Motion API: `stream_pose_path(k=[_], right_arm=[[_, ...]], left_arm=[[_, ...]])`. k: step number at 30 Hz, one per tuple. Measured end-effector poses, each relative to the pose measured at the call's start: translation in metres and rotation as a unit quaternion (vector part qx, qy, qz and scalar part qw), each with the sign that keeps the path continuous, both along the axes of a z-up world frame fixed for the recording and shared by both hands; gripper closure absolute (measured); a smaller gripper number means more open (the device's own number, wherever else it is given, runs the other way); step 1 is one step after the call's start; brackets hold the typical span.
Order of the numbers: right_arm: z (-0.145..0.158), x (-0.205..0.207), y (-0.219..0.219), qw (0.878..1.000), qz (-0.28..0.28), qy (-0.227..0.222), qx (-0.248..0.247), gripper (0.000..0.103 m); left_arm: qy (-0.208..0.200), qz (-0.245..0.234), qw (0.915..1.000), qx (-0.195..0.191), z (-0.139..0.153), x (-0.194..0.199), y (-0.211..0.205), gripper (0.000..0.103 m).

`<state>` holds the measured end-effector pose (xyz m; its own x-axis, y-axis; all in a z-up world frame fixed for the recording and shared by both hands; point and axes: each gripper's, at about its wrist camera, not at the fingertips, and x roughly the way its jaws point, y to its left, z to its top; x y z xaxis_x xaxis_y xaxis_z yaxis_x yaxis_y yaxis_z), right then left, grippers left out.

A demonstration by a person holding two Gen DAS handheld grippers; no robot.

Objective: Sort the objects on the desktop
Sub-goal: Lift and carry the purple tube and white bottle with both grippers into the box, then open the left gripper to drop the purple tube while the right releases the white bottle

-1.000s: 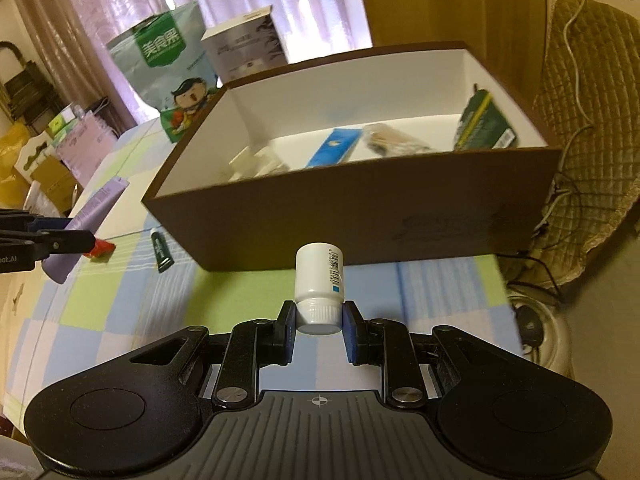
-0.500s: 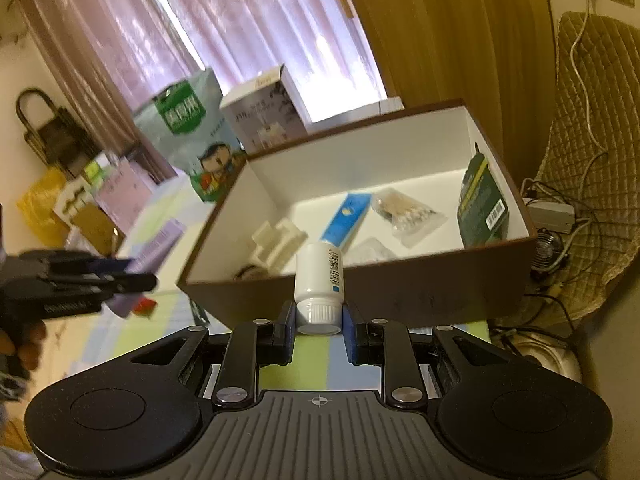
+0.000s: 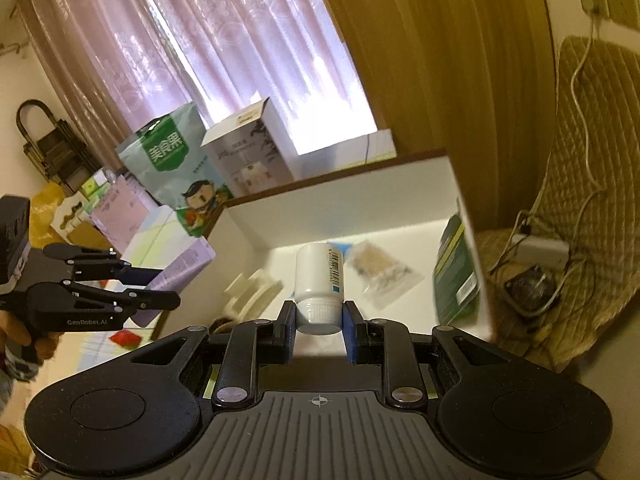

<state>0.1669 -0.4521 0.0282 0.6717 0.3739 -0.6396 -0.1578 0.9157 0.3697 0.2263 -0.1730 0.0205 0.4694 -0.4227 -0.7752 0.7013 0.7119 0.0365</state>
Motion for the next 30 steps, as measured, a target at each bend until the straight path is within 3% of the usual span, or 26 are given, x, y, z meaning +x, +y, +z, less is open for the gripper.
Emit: stream_pose_path(k=[4,13,22,25,30], right_arm=[[-0.004,0.023,-0.007,1.0,0.009,0.011,-0.011,0.076],[-0.024,0.061,-0.014,0.997,0.039,0.055,-0.049,0.076],[-0.049,0.089,-0.014,0.99,0.058,0.107,-0.069,0.076],[-0.055,0.097,-0.013,0.987,0.067,0.124,-0.083,0.076],[-0.064,0.107,-0.013,0.981,0.078,0.147,-0.095,0.076]], left_arm=[[0.016,-0.036,0.9991,0.018,-0.008,0.025,-0.022,0.075],[0.111,-0.091,0.9892,0.031,-0.047,0.056,-0.054,0.075],[0.194,-0.091,0.9756,0.049,-0.09,0.073,-0.069,0.075],[0.221,-0.079,0.9715,0.034,-0.096,0.082,-0.068,0.075],[0.215,-0.069,0.9732,0.042,-0.095,0.087,-0.066,0.072]])
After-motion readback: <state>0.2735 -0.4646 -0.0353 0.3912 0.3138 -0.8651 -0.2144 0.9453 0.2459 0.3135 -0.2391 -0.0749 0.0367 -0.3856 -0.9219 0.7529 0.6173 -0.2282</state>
